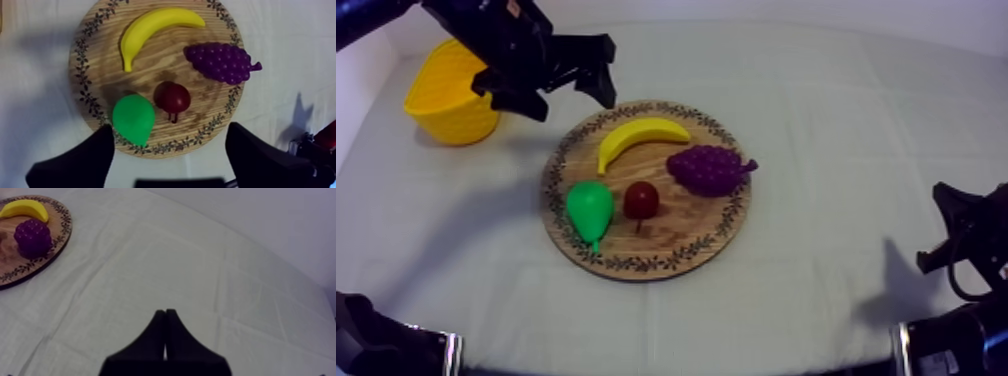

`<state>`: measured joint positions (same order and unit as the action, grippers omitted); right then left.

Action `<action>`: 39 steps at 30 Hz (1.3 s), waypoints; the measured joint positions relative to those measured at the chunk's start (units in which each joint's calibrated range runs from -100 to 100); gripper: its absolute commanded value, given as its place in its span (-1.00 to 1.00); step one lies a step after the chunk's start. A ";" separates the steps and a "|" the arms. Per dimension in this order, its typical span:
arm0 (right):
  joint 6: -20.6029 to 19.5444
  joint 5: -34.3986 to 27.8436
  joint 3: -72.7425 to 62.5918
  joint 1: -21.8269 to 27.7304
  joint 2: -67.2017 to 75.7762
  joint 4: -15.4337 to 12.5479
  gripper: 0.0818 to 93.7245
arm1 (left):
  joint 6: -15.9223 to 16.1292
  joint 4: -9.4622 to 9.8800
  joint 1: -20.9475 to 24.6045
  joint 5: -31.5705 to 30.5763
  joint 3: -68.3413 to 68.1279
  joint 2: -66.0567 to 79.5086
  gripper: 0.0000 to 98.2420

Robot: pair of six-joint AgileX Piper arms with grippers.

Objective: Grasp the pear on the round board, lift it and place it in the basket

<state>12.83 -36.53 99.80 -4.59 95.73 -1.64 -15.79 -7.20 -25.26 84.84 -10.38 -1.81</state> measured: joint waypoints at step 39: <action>-0.04 0.00 0.00 -0.07 0.00 0.00 -1.00 | 0.71 -1.68 -0.96 -9.38 -11.04 -14.47 0.84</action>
<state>12.79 -36.53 99.80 -4.66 95.73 -1.64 -15.08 -8.88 -26.22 75.47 -21.42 -16.27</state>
